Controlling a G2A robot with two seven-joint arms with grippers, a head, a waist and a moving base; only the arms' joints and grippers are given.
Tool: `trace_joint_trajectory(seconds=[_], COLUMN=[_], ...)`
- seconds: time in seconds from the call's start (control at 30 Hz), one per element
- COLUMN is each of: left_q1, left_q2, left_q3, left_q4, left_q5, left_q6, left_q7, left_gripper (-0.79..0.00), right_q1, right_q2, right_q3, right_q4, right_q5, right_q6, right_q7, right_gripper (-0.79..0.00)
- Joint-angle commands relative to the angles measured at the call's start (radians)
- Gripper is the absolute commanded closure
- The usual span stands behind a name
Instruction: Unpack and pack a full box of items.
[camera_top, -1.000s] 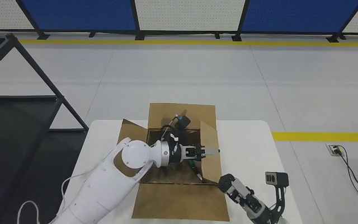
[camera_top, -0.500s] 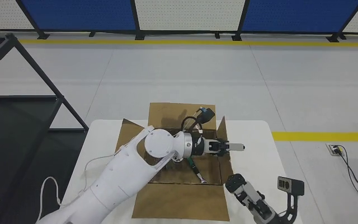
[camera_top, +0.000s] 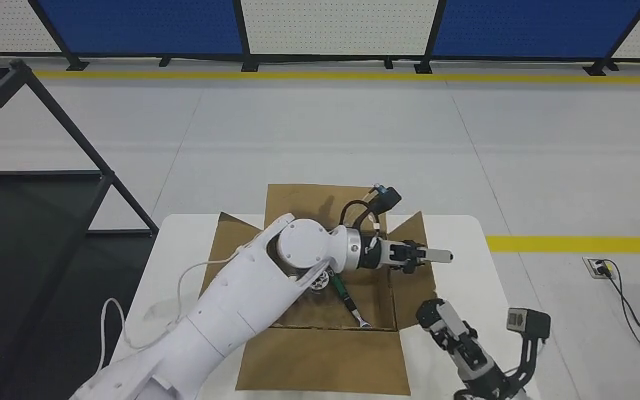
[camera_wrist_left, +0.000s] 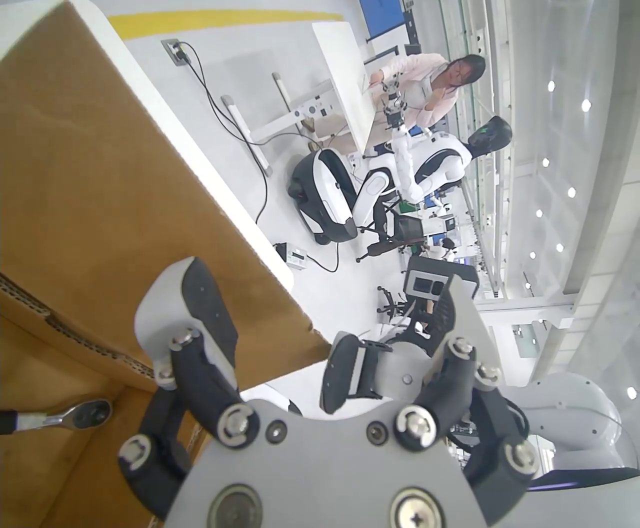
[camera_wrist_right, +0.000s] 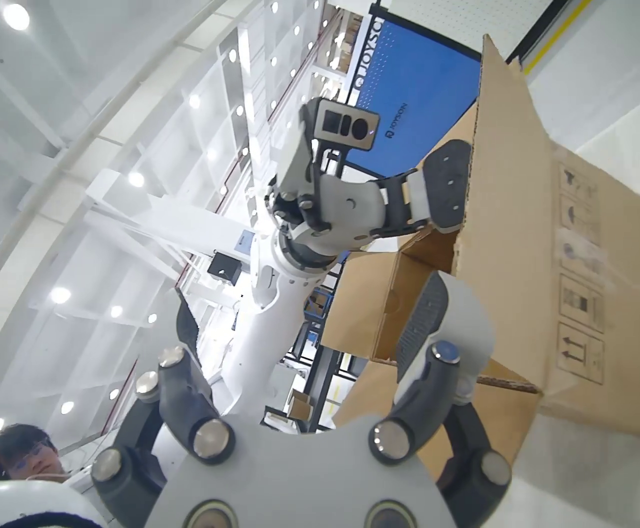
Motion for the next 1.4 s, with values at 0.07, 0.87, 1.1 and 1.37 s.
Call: trace_joint_trajectory(seconds=[0.07, 0.87, 1.1, 1.37], left_q1=[0.006, 0.347, 0.347, 0.492], left_q2=[0.002, 0.198, 0.198, 0.210], left_q3=[-0.030, -0.509, -0.509, -0.578], left_q4=[0.007, -0.350, -0.350, -0.507], left_q5=[0.004, 0.119, 0.119, 0.188], left_q6=[-0.022, -0.056, -0.056, 0.033], left_q7=[-0.013, -0.046, -0.046, 0.233], left_gripper=[-0.785, -0.785, -0.785, -0.785], right_q1=[0.018, 0.075, 0.075, 0.079], right_q2=[0.001, 0.006, 0.006, 0.006], right_q3=[-0.004, 0.005, 0.005, -0.021], right_q4=[0.013, 0.096, 0.096, 0.096], right_q5=[-0.035, -0.017, -0.017, -0.019], right_q6=[0.058, 0.132, 0.132, 0.142], right_q7=[-0.044, -0.150, -0.150, -0.160], right_gripper=[-0.785, -0.785, -0.785, -0.785])
